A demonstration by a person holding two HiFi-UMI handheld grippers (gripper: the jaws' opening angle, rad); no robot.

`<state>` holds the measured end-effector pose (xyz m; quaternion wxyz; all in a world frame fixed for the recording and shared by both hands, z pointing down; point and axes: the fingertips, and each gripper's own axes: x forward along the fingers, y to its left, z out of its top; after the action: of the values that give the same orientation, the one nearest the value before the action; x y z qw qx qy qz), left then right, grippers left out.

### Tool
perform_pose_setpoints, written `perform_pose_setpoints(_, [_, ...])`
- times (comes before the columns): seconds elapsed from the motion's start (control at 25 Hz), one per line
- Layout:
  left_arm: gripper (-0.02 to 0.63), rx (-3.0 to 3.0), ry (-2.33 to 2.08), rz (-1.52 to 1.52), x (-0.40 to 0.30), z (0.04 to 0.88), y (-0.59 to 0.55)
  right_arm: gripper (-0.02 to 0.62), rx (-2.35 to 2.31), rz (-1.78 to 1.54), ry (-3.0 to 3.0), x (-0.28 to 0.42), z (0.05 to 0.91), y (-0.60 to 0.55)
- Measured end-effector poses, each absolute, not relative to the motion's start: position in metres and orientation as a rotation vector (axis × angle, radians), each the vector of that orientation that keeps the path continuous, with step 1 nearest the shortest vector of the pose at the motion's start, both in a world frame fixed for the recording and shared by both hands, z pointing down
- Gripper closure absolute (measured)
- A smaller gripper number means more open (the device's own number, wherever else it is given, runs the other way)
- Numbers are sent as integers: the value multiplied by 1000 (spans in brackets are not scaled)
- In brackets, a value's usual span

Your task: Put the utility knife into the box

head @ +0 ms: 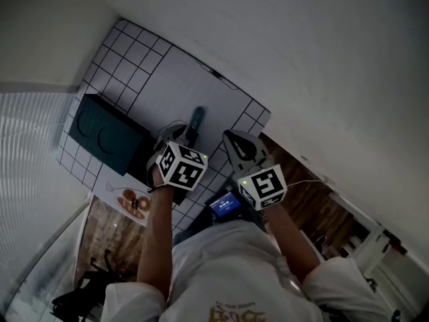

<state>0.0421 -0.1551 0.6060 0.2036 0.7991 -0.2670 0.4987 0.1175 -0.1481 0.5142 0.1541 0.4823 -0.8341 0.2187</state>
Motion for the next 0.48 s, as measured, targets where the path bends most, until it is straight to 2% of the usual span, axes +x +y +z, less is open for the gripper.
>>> perform_pose_setpoints(0.24, [397, 2107, -594, 1494, 50, 636, -152, 588, 1360, 638, -2385, 120, 521, -151])
perform_pose_setpoints(0.48, [431, 2097, -631, 1537, 49, 639, -158, 589, 1376, 653, -2367, 132, 525, -155])
